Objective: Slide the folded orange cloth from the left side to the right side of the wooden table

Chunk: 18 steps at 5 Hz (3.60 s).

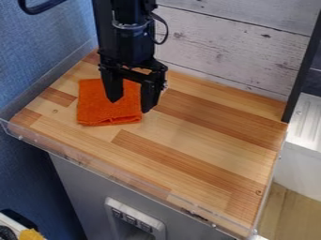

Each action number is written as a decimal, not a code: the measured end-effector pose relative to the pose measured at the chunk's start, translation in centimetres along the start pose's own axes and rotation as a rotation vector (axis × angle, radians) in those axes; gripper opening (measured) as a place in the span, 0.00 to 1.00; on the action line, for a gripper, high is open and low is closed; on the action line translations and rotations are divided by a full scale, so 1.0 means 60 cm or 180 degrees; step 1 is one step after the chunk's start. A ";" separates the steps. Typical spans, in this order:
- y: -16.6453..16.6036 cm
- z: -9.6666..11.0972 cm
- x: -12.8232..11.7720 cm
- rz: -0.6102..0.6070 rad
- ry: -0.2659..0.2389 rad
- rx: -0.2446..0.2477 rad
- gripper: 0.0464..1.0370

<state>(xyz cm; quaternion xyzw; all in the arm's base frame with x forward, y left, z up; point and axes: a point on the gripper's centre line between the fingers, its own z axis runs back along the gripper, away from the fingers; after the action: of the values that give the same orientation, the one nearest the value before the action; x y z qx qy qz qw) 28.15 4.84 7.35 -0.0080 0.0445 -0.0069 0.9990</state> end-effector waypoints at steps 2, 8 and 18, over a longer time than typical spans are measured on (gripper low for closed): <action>0.004 0.003 0.020 -0.0044 -0.0096 0.0019 0.96; 0.091 0.020 0.073 0.0009 -0.0353 0.0015 0.96; 0.053 -0.090 0.138 0.0060 -0.0305 0.0092 0.02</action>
<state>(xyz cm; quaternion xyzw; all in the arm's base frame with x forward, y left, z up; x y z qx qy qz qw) 35.95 7.80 1.18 0.0065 -0.0034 0.0023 1.0000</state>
